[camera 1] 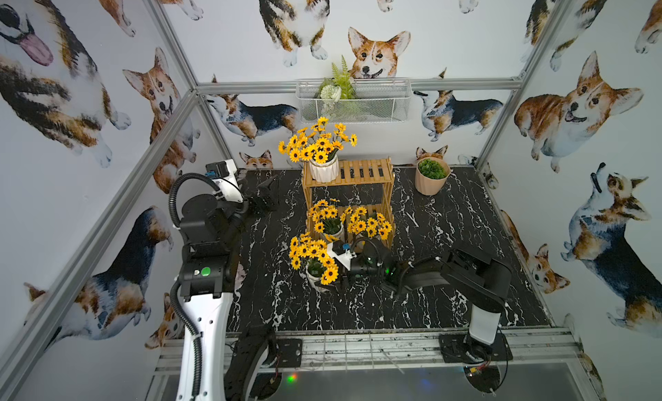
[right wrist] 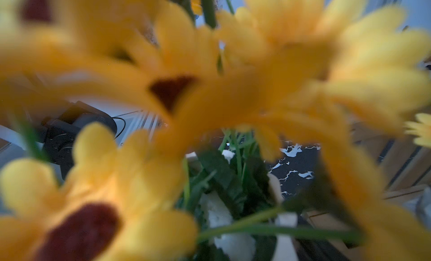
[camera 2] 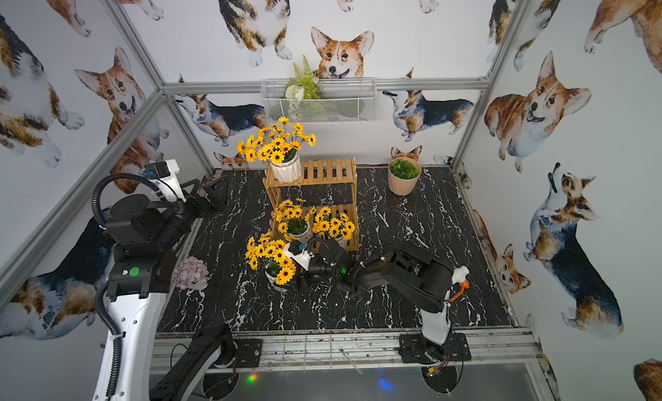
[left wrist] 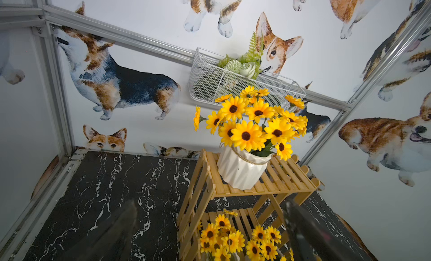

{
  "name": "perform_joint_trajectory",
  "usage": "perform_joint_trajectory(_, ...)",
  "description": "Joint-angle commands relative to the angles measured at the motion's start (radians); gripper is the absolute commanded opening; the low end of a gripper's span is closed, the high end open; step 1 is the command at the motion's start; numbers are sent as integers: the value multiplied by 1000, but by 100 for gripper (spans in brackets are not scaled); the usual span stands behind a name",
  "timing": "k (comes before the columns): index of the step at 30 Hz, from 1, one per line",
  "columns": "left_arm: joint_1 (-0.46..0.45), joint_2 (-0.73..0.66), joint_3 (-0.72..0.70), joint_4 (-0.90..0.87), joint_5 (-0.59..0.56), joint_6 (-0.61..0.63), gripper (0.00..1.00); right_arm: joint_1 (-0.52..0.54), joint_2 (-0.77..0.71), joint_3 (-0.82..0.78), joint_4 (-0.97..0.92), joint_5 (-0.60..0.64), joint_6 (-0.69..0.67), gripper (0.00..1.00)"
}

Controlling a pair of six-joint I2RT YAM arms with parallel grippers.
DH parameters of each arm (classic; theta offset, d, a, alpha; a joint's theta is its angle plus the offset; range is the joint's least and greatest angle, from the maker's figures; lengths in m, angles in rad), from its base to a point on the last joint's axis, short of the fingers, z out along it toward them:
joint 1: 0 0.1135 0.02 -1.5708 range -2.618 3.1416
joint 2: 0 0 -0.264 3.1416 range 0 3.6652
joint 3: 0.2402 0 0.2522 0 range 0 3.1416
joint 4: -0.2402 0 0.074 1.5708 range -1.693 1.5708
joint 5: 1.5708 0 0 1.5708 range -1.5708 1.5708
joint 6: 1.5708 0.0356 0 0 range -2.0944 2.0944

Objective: Take the sunflower pots off the shelves
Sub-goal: Place the sunflower pot at the center of the board.

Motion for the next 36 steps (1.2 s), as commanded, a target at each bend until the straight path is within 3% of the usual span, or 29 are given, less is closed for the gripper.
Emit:
perform_joint_trajectory(1,1,-1,-3,6,10,4,100,3,32,29,151,-32,18,0)
perform_joint_trajectory(25,1,4,-15,3,8,18,100,37,276,188,176,-103,24,0)
perform_joint_trajectory(36,2,4,-21,5,6,23,100,44,318,211,144,-112,-17,0)
